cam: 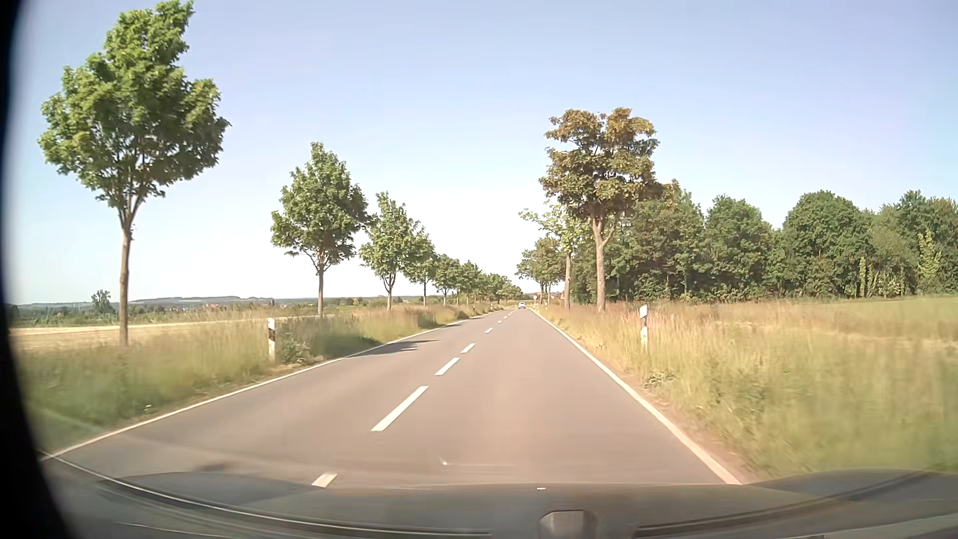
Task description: Follow the waypoints while adhering to traffic rules and regulations
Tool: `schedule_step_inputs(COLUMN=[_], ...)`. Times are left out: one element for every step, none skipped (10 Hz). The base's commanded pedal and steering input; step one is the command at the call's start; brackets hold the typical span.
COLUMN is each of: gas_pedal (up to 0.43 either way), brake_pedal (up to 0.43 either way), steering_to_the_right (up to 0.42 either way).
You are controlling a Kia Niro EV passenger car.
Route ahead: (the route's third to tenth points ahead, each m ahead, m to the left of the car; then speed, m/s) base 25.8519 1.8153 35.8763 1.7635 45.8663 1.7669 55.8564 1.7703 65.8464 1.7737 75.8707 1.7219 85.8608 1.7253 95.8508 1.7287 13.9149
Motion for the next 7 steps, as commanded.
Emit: schedule_step_inputs(gas_pedal=[0.22, 0.22, 0.22, 0.22, 0.22, 0.22, 0.22], brake_pedal=[0.006, 0.006, 0.006, 0.006, 0.006, 0.006, 0.0], steering_to_the_right=[0.004, 0.004, 0.004, 0.004, 0.004, 0.004, 0.004])
